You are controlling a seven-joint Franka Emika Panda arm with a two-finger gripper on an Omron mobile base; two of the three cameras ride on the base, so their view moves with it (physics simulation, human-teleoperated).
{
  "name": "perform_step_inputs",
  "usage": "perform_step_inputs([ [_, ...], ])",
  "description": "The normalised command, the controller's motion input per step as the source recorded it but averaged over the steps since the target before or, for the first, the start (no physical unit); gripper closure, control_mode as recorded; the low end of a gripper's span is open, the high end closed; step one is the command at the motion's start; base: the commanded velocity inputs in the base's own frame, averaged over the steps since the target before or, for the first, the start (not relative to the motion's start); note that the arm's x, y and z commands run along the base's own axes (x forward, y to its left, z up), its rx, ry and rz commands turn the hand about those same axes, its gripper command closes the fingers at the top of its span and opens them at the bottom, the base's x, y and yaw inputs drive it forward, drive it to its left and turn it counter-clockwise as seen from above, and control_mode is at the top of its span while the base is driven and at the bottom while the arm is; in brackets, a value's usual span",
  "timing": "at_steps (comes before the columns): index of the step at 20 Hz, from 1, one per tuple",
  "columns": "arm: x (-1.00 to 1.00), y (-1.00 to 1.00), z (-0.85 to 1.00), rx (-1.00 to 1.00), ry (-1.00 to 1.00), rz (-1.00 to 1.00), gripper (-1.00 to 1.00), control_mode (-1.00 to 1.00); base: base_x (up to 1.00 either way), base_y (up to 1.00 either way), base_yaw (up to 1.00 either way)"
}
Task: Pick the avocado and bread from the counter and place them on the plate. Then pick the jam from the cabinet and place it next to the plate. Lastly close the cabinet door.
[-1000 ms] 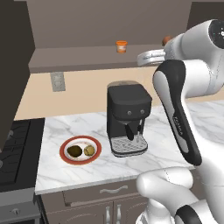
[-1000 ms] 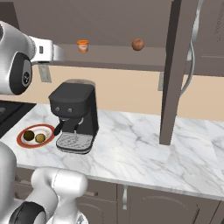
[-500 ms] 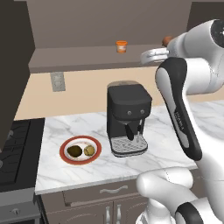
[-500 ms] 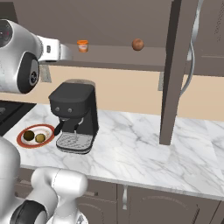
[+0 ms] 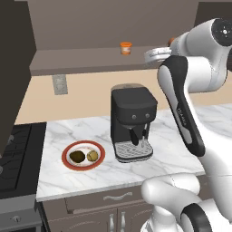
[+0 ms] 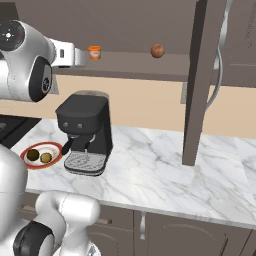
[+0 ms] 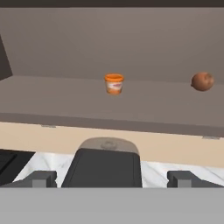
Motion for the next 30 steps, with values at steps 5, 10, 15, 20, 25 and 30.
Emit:
perform_step_inputs([
  [5, 0.26, 0.00, 0.00, 0.00, 0.00, 0.00, -1.00, -1.00, 0.00, 0.00, 0.00],
  [10, 0.26, 0.00, 0.00, 0.00, 0.00, 0.00, -1.00, -1.00, 0.00, 0.00, 0.00],
  [15, 0.26, 0.00, 0.00, 0.00, 0.00, 0.00, -1.00, -1.00, 0.00, 0.00, 0.00],
  [20, 0.23, 0.00, 0.00, 0.00, 0.00, 0.00, -1.00, -1.00, 0.00, 0.00, 0.00],
  [25, 0.23, 0.01, 0.00, 0.00, 0.00, 0.00, -1.00, -1.00, 0.00, 0.00, 0.00],
  [30, 0.15, 0.07, 0.00, 0.00, 0.00, 0.00, -1.00, -1.00, 0.00, 0.00, 0.00],
])
